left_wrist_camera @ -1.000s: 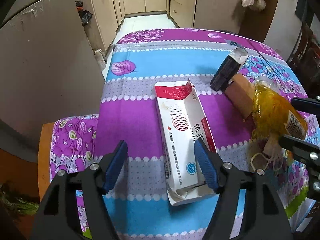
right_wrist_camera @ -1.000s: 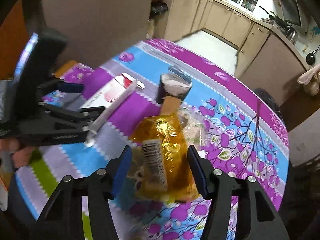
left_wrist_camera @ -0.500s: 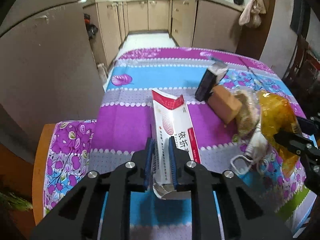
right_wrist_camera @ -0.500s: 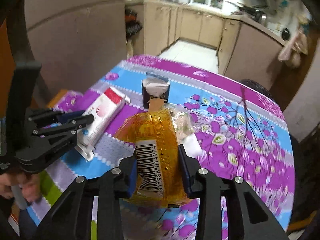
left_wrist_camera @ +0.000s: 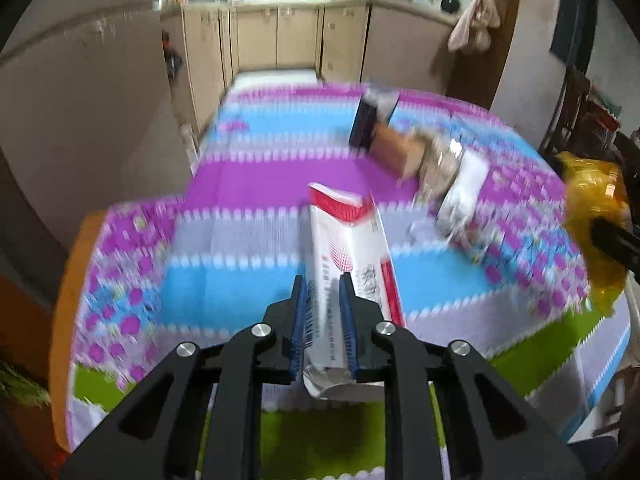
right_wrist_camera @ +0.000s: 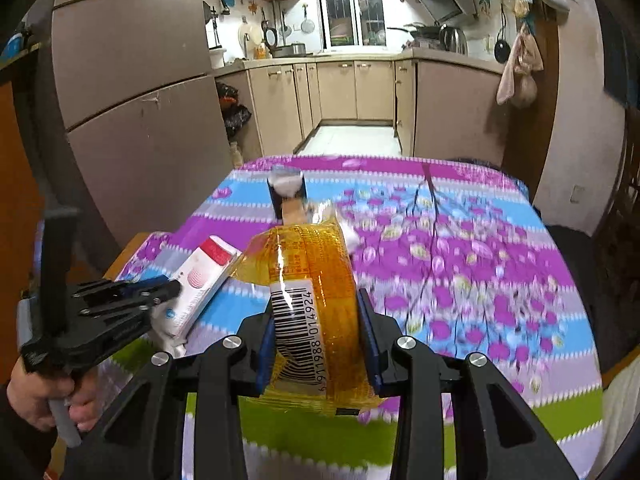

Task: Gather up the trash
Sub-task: 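Grasp the white medicine box with the left tool while the right tool grasps the orange bread bag, then carry the white medicine box and orange bread bag over the white basin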

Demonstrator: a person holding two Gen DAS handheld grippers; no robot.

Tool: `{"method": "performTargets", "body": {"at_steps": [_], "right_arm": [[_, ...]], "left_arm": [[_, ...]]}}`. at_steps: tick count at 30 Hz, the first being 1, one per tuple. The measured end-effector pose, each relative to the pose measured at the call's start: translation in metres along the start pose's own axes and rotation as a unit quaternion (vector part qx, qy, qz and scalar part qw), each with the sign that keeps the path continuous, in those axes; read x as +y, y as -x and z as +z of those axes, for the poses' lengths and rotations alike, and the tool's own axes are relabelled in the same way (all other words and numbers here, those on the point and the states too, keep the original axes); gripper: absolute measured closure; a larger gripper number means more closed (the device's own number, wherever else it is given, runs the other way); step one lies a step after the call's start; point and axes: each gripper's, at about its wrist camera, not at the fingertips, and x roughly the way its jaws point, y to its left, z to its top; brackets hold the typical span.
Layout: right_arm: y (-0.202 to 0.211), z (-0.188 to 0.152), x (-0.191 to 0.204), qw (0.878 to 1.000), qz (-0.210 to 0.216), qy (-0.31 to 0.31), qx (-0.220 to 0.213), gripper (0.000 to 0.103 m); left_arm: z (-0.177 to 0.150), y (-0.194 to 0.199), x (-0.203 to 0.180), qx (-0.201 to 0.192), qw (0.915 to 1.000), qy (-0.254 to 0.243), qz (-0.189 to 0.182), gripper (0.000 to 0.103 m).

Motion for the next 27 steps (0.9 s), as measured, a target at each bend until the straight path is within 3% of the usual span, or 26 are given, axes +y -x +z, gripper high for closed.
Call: {"method": "performTargets", "body": {"at_steps": [1,3,4,5,6,9,15,18,20,22,27], "right_arm": [[-0.002,-0.004,-0.001,1.0,0.005,-0.005,0.007,0.066],[-0.004,-0.01,-0.004,1.0,0.013,-0.022,0.016,0.065],[-0.006,-0.012,-0.004,0.999,0.015,-0.027,0.019,0.065],[-0.008,-0.014,-0.005,0.999,0.019,-0.033,0.023,0.065],[-0.01,-0.014,-0.004,0.999,0.019,-0.036,0.025,0.065],[-0.014,-0.016,0.0,0.999,0.018,-0.035,0.03,0.065],[-0.021,-0.013,-0.004,0.998,0.005,-0.04,0.052,0.065],[-0.024,-0.012,-0.007,0.997,0.002,-0.042,0.061,0.065],[-0.026,-0.013,-0.008,0.997,0.003,-0.044,0.066,0.065],[-0.027,-0.013,-0.01,0.996,0.004,-0.049,0.07,0.065],[-0.031,-0.015,-0.013,0.995,0.003,-0.056,0.077,0.065]], "left_arm": [[0.0,-0.002,0.002,0.008,0.9999,0.007,-0.007,0.081],[0.001,-0.002,0.0,0.021,0.9996,0.009,-0.017,0.064],[0.003,-0.001,-0.002,0.021,0.9995,0.011,-0.019,0.045],[0.005,0.001,-0.005,0.014,0.9998,0.01,-0.012,0.034],[0.007,0.002,-0.007,0.008,0.9999,0.009,-0.005,0.033],[0.014,-0.001,-0.011,0.013,0.9997,0.018,0.006,0.031],[0.01,-0.027,-0.028,0.06,0.9969,-0.003,0.051,0.03],[0.008,-0.028,-0.031,0.051,0.9968,-0.004,0.061,0.03],[0.008,-0.026,-0.032,0.045,0.9971,-0.006,0.061,0.051],[0.008,-0.024,-0.034,0.047,0.997,-0.006,0.062,0.061],[0.005,-0.02,-0.033,0.041,0.997,0.0,0.066,0.064]]}}
